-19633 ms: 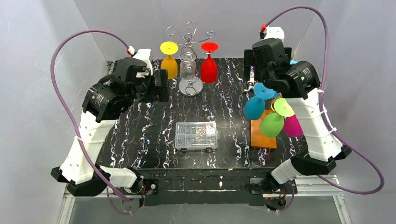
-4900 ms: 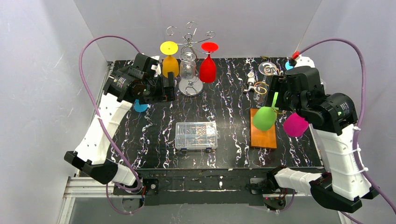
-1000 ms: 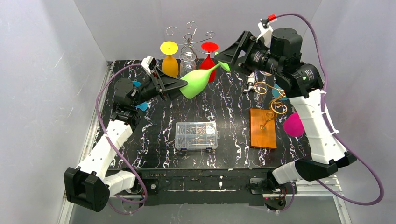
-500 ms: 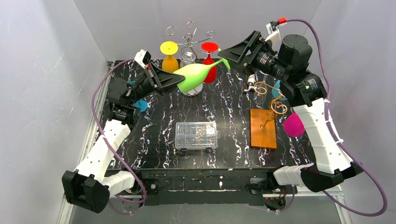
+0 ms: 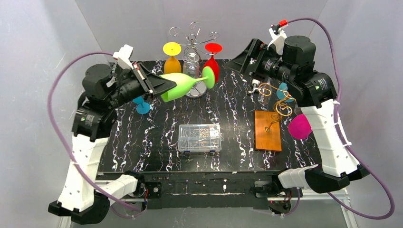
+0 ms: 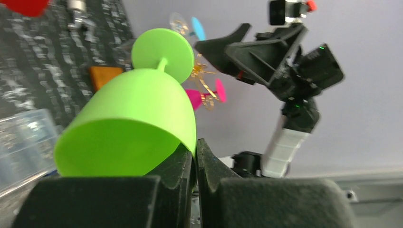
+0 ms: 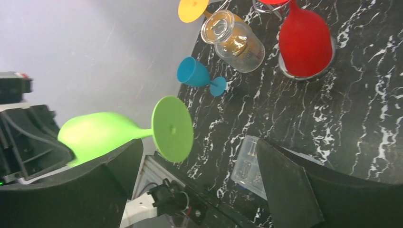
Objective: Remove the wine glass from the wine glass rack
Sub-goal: Place the wine glass at the center of the board.
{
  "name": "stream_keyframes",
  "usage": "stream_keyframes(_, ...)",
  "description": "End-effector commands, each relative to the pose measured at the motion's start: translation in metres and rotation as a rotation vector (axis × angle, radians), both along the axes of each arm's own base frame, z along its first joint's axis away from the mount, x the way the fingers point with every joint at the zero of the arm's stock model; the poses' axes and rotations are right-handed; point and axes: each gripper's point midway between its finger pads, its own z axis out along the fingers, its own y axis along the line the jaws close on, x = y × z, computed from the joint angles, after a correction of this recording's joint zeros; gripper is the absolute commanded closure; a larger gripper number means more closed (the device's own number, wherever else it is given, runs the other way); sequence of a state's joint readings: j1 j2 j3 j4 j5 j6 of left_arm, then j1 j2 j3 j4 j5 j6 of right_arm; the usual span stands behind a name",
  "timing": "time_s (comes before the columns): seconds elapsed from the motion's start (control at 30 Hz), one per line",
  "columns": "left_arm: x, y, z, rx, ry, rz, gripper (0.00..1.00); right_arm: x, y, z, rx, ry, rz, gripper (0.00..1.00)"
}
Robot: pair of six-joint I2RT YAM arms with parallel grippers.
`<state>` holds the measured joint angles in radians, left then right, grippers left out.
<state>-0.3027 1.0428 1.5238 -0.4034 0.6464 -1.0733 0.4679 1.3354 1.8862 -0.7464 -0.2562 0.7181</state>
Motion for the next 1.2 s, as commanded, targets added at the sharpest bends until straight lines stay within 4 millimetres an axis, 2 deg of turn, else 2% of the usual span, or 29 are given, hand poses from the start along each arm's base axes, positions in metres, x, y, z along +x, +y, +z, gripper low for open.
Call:
stream_keyframes(0.0, -0.017, 0.051, -0.065, 0.39, 0.152, 0.193, 1.0, -0.001, -0.01, 0.002, -0.091, -0.066, -0.008, 0.02)
stream_keyframes(0.07, -0.018, 0.074, -0.079, 0.51, 0.206, 0.281, 1.0, 0.0, -0.011, -0.001, -0.106, -0.069, -0.009, 0.02)
stream_keyframes(0.23, -0.022, 0.156, -0.103, 0.844, 0.329, 0.598, 1.0, 0.002, -0.02, -0.007, -0.174, -0.076, -0.034, 0.02)
stream_keyframes(0.3, -0.023, 0.178, -0.111, 0.949, 0.378, 0.68, 1.0, 0.002, -0.023, -0.01, -0.195, -0.077, -0.037, 0.02)
stream_keyframes(0.4, -0.018, 0.202, -0.126, 1.099, 0.457, 0.752, 1.0, 0.0, -0.026, -0.012, -0.213, -0.083, -0.037, 0.02)
stream_keyframes(0.57, -0.002, 0.227, -0.156, 1.2, 0.585, 0.791, 1.0, -0.006, -0.033, -0.008, -0.235, -0.107, -0.046, 0.02)
stream_keyframes(0.8, 0.046, 0.242, -0.207, 1.148, 0.727, 0.76, 1.0, -0.014, -0.033, -0.005, -0.225, -0.11, -0.03, 0.02)
stream_keyframes(1.0, 0.083, 0.267, -0.246, 1.07, 0.838, 0.772, 1.0, -0.019, -0.035, 0.001, -0.221, -0.115, -0.024, 0.02)
stream_keyframes(1.17, 0.109, 0.274, -0.271, 1.014, 0.863, 0.743, 1.0, -0.022, -0.039, -0.003, -0.235, -0.115, -0.033, 0.01)
